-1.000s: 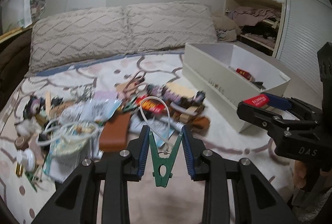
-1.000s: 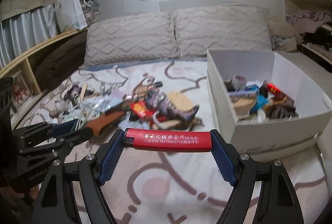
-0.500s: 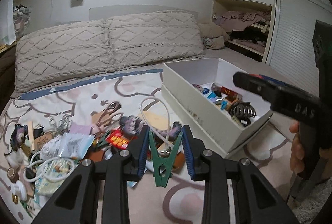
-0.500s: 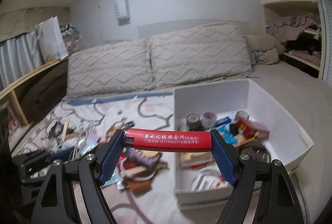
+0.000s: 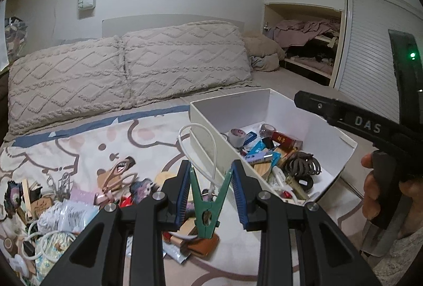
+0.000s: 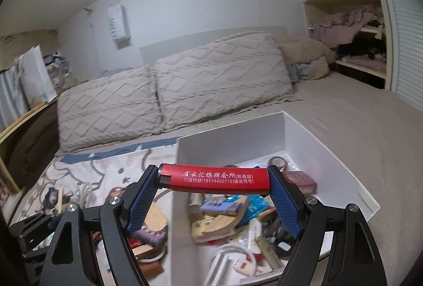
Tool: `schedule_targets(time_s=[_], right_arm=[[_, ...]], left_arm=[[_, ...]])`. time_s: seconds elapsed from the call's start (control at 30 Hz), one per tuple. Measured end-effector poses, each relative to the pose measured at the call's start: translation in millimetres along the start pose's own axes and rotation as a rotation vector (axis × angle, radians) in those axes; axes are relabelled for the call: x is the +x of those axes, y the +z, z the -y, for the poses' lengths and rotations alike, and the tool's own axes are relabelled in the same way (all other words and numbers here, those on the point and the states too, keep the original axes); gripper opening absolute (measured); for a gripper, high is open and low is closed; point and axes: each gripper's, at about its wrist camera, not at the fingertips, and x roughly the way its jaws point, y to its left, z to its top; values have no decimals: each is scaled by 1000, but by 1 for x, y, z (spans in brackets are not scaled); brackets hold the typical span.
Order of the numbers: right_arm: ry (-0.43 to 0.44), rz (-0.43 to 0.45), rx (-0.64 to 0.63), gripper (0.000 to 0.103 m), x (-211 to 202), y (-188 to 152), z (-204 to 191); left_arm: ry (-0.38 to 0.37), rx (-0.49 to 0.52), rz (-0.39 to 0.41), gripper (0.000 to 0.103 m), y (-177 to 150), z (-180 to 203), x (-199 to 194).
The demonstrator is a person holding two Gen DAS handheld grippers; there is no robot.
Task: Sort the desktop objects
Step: 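Lower both tools over the open white box holding lighter and clip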
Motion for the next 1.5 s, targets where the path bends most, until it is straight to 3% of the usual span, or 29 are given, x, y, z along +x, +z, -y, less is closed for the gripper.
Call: schedule_targets(time_s=[0.47, 1.0, 1.17, 1.5], right_arm=[[-300, -72, 96, 82, 28, -3, 55], [-373, -176, 213, 82, 40, -15, 97], [-419, -217, 156, 82, 41, -16, 95], [-420, -300, 54, 82, 46, -26, 91]], left_arm=[[-23, 47, -23, 31, 20, 32, 33], [-45, 85, -72, 31, 33, 65, 67], [-48, 96, -83, 31, 36, 72, 75], [-51, 134, -83, 31, 43, 92, 81]])
